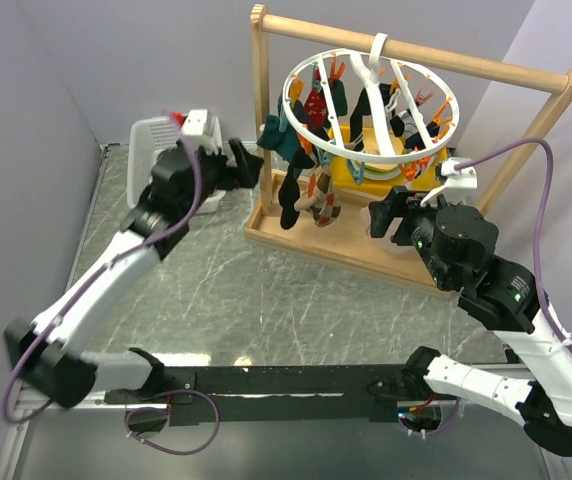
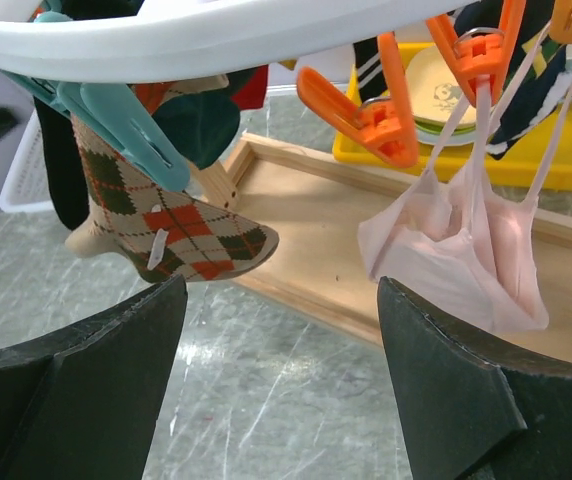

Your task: Remove the socks clipped to the hanger

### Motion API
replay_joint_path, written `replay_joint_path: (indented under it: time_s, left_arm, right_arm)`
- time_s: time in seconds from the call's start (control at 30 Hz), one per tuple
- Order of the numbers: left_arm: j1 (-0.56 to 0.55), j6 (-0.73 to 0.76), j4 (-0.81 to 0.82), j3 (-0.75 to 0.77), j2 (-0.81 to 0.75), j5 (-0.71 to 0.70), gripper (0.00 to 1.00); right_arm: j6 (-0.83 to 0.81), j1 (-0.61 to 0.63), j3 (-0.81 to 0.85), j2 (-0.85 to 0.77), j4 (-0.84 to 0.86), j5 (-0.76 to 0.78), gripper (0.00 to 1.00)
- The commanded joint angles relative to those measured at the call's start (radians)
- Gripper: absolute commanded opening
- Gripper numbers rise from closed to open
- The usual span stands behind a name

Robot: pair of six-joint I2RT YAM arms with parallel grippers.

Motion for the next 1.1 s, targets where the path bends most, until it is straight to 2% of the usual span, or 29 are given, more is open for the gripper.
replay_joint_path:
  time_s: [0.0, 0.23, 0.4, 0.5, 0.8, 1.07]
  left_arm:
    - [-0.044, -0.017, 0.176, -0.128, -0.148, 0.056, 0.95]
    - [-0.135, 0.066, 0.200, -0.166, -0.231, 0.185, 0.91]
    - [-0.170, 0.097, 0.237, -0.158, -0.221, 0.314, 0.87]
    - [-0.204, 0.118, 0.226, -0.138, -0.189, 0.334, 0.85]
    - [-0.342, 0.215, 0.180, -0.064, -0.095, 0.288, 0.83]
    - [-0.427, 0.306, 0.117, 0.015, 0.005, 0.121, 0.76]
  right_arm:
    - [-0.014, -0.021, 0.034, -0.023, 0.008, -0.040, 0.84]
    - [0.005, -0.025, 0.014, -0.042, 0.008, -0.061, 0.84]
    - [0.006, -0.027, 0.015, -0.042, -0.003, -0.060, 0.84]
    - [0.006, -0.028, 0.011, -0.043, -0.003, -0.058, 0.84]
    - [0.006, -0.030, 0.000, -0.052, 0.001, -0.054, 0.84]
    - [0.011, -0.031, 0.004, -0.049, 0.004, -0.063, 0.84]
